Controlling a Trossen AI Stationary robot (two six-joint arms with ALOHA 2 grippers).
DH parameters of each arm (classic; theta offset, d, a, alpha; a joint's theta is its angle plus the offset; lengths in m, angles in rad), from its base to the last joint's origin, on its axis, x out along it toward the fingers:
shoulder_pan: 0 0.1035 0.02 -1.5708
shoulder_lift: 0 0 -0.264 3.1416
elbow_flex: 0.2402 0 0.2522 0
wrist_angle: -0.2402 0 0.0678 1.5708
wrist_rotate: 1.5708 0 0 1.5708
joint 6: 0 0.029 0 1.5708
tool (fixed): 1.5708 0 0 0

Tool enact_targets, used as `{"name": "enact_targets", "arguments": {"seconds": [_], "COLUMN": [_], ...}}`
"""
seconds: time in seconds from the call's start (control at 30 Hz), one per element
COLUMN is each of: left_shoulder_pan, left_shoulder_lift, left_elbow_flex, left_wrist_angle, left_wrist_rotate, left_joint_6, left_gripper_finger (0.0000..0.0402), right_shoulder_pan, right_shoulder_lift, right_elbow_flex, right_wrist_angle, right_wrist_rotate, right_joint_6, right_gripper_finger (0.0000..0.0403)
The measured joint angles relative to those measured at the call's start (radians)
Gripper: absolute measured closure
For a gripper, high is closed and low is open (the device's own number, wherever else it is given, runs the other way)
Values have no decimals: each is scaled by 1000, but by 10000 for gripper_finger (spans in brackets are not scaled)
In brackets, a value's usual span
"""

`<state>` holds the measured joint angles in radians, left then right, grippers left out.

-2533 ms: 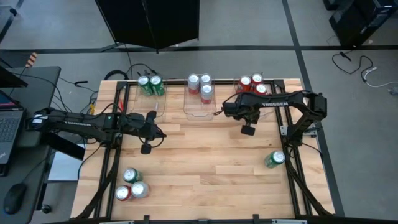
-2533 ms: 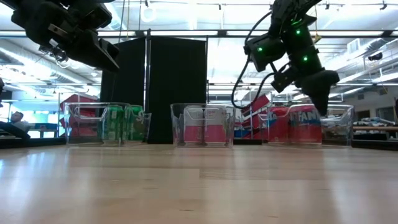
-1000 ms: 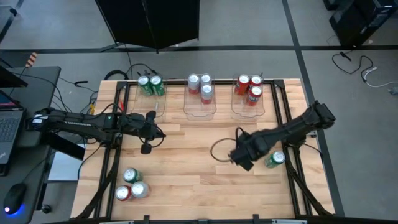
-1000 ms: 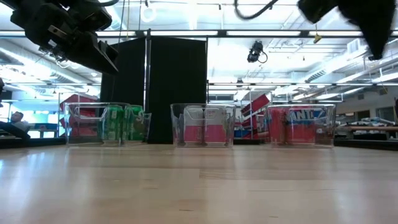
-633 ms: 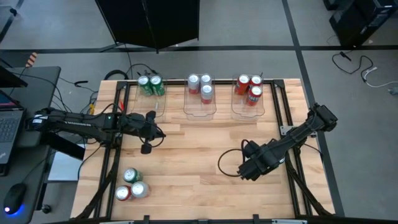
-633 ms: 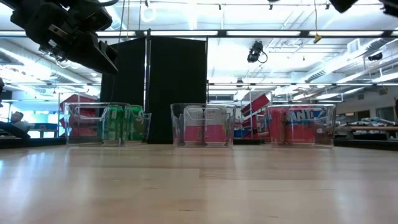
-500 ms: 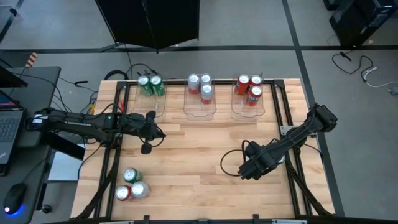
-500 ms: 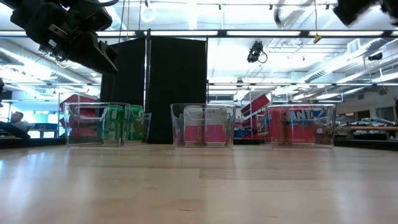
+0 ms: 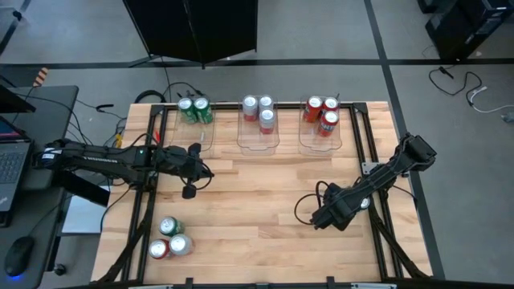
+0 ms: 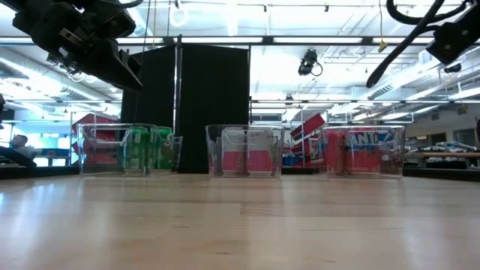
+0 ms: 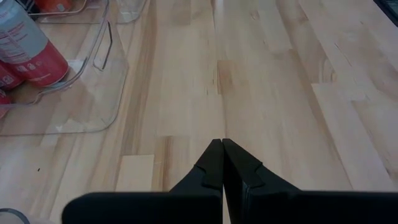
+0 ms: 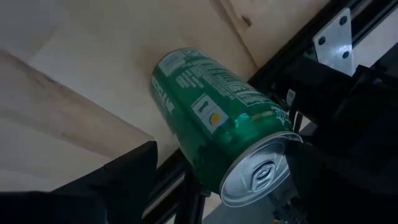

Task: Sort soda cans
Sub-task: Put the green soda can into the left transparent bin

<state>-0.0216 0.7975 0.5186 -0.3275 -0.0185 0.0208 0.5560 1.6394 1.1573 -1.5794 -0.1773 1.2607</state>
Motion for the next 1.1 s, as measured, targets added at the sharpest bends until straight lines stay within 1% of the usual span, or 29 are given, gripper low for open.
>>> {"name": "enact_targets", "arguments": {"seconds": [0.23, 0.53, 0.8, 0.97, 1.1], "left_shoulder_pan": [0, 0, 0, 0, 0], "left_shoulder_lift": [0, 0, 0, 0, 0], "left_elbow_flex": [0, 0, 0, 0, 0], "left_wrist_angle": [0, -3, -6, -7, -7], "left_wrist_rotate": [0, 0, 0, 0, 0], "left_joint_6": [0, 0, 0, 0, 0], "left_gripper_finger": [401, 401, 401, 401, 401], "right_shoulder_pan": [0, 0, -3, -2, -2], "right_shoulder_lift": [0, 0, -1, 0, 1], "right_elbow_flex": [32, 76, 113, 139, 142], "right_wrist_angle": [18, 54, 103, 116, 89], "right_wrist_rotate": [-18, 31, 117, 121, 126], "right_joint_6": [-5, -8, -34, -45, -40], "right_gripper_finger": [54, 53, 53, 53, 53]}}
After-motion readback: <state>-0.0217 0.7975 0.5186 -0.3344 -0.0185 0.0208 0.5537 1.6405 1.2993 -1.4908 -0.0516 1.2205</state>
